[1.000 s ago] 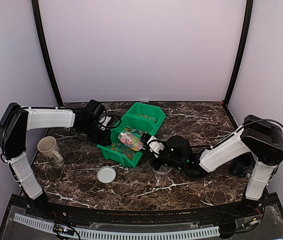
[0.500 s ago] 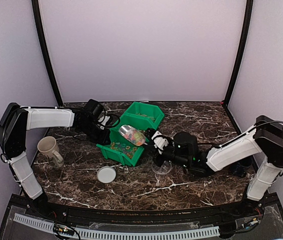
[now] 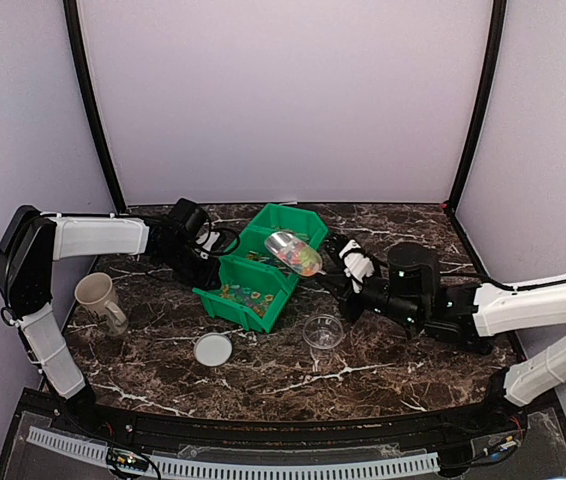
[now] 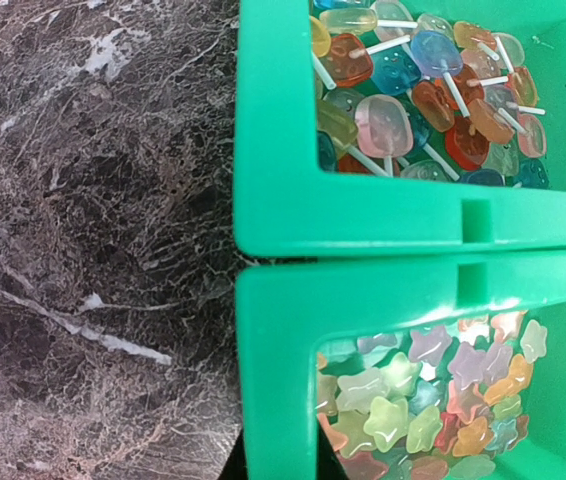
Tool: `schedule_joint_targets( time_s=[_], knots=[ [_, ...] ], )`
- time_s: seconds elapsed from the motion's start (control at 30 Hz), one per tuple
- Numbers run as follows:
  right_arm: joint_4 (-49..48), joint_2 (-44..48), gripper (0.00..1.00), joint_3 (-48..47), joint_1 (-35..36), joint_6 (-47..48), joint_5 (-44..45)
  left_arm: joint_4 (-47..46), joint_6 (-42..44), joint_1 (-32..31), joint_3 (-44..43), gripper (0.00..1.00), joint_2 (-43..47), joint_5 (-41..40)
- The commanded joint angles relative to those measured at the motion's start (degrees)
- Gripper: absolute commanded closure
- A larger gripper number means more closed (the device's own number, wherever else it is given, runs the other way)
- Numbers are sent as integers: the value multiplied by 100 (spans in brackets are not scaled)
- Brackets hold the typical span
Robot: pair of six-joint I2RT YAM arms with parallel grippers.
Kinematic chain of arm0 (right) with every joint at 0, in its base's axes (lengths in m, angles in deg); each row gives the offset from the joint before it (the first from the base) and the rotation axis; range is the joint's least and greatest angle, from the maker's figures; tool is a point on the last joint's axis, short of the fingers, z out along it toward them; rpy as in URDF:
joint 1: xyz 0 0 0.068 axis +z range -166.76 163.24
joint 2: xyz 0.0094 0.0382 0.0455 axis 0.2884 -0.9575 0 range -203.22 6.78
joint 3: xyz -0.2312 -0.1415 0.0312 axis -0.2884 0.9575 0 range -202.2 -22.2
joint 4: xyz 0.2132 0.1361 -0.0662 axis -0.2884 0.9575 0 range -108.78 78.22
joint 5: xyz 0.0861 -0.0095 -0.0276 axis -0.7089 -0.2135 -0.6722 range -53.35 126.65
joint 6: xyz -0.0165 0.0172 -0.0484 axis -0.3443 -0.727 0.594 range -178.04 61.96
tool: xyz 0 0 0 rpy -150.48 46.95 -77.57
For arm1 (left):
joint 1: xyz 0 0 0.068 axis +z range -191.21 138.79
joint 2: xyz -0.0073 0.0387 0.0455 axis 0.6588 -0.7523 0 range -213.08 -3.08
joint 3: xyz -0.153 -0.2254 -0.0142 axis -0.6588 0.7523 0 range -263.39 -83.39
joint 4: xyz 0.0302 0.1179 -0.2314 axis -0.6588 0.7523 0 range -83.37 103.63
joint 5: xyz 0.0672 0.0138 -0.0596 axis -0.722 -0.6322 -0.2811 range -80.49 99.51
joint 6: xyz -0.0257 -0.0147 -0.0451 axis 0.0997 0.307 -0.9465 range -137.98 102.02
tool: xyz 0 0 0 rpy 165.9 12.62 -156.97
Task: Pack the candies
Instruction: Place the fake candies in the packing bottle.
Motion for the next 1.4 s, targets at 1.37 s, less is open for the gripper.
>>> schedule_joint_targets(
  time_s=[1.37],
  knots=[
    [5976,1211,100,-841,1876,-3338,1602,-734,44,25,-392,100,569,155]
  ],
)
